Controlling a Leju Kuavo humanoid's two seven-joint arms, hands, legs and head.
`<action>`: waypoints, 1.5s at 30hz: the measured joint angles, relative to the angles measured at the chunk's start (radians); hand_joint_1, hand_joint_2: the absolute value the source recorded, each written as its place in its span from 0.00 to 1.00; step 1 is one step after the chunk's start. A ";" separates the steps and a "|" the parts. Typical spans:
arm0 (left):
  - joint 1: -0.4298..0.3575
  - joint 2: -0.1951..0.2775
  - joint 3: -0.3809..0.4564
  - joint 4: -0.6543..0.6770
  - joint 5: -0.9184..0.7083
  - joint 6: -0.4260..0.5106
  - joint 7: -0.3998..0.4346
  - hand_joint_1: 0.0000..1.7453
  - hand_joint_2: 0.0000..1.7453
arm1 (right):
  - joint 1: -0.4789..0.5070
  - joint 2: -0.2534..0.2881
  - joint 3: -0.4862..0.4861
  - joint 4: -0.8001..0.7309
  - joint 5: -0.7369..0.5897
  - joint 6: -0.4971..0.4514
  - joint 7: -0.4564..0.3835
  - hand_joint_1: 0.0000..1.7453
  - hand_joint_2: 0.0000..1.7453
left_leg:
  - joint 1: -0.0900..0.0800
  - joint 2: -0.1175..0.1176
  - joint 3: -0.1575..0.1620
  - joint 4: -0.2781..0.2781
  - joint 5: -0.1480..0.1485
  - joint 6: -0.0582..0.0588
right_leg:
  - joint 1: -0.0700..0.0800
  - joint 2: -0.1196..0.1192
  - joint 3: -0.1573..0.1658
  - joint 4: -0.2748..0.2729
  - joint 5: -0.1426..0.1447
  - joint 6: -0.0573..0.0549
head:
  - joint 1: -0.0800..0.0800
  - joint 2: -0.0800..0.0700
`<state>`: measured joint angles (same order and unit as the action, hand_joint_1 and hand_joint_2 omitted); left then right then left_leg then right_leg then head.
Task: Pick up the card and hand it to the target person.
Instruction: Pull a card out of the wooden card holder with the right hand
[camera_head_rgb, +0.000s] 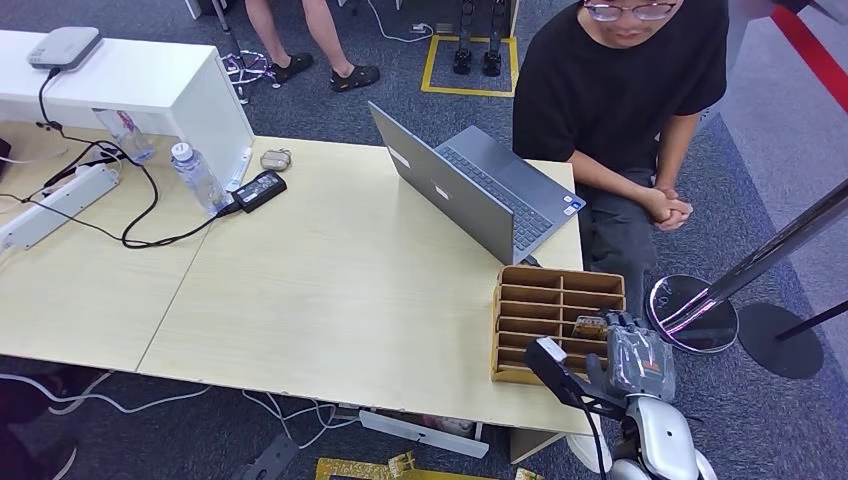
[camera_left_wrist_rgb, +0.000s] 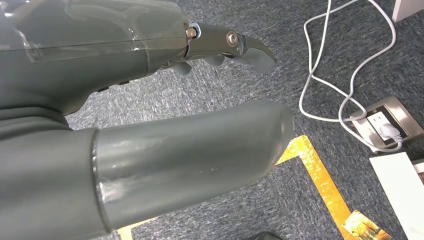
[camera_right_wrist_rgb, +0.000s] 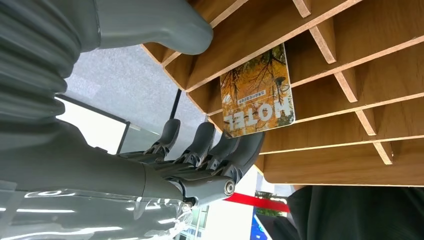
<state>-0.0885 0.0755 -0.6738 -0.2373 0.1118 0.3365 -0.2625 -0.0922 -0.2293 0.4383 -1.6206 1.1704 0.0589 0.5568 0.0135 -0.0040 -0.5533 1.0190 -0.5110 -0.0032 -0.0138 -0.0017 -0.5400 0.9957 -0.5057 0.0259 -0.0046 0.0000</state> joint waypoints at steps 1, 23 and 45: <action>0.000 0.000 0.000 0.000 0.000 0.000 0.000 0.00 0.00 | 0.000 0.000 0.000 0.001 0.000 0.000 0.000 0.46 1.00 | 0.000 0.000 0.000 0.000 0.000 0.000 | 0.000 0.000 0.000 0.000 0.000 0.000 | 0.000 0.000; 0.000 -0.001 0.000 0.000 0.000 0.000 0.000 0.00 0.00 | -0.005 0.006 0.004 0.043 -0.033 -0.101 -0.007 0.77 1.00 | 0.000 0.000 0.000 0.000 0.000 0.000 | 0.000 0.000 0.000 0.000 0.000 0.000 | 0.000 0.000; 0.000 -0.003 0.000 0.000 0.001 -0.002 -0.006 0.00 0.00 | -0.013 0.026 0.009 0.057 -0.049 -0.093 -0.029 0.81 1.00 | 0.000 0.002 0.002 0.000 0.000 0.000 | 0.000 0.001 0.001 0.000 0.000 0.000 | 0.000 0.000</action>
<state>-0.0881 0.0729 -0.6741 -0.2373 0.1125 0.3346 -0.2689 -0.1050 -0.2033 0.4472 -1.5633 1.1212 -0.0343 0.5282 0.0137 -0.0018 -0.5516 1.0190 -0.5110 -0.0033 -0.0136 -0.0003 -0.5394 0.9957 -0.5054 0.0259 -0.0046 0.0000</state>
